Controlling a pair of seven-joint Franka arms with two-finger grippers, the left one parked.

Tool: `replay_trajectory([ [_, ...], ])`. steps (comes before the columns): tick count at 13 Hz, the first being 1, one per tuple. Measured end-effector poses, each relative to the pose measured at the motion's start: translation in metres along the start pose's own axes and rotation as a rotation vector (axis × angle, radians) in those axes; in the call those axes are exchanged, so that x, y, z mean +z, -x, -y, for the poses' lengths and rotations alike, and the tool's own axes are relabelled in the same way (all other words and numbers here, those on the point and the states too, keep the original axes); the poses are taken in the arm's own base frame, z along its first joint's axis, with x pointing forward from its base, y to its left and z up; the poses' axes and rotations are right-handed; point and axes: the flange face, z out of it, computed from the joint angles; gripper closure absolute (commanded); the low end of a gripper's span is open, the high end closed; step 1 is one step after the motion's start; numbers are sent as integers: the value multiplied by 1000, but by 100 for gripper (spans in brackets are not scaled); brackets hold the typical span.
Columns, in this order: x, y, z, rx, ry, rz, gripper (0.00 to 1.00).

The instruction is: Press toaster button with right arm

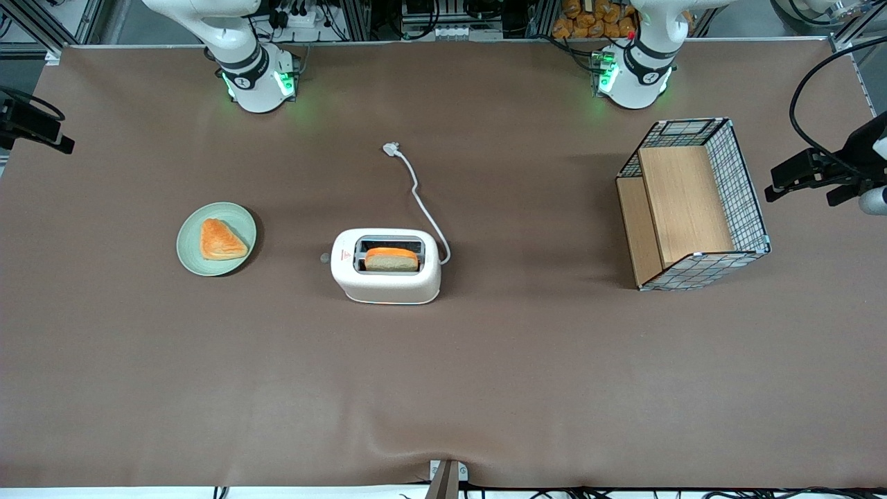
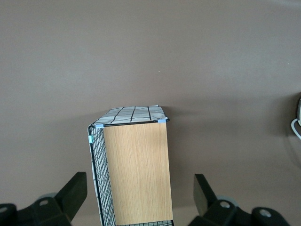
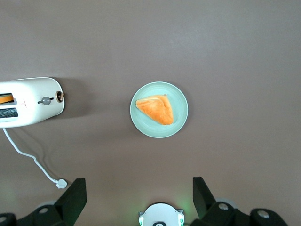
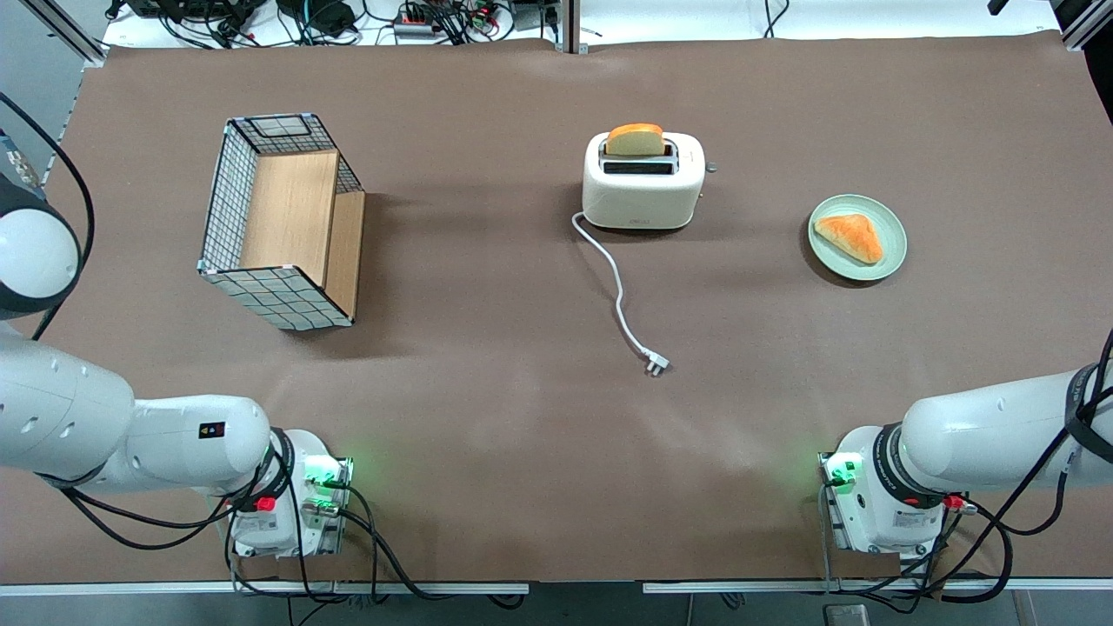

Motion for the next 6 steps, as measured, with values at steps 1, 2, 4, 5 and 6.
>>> replay_trajectory([
  [1,0,0,0,0,5,0,0],
  [2,0,0,2,-3,12,0,0],
  [4,0,0,6,-10,27,2,0],
  [5,0,0,6,-10,30,2,0],
  [6,0,0,5,-9,30,2,0],
])
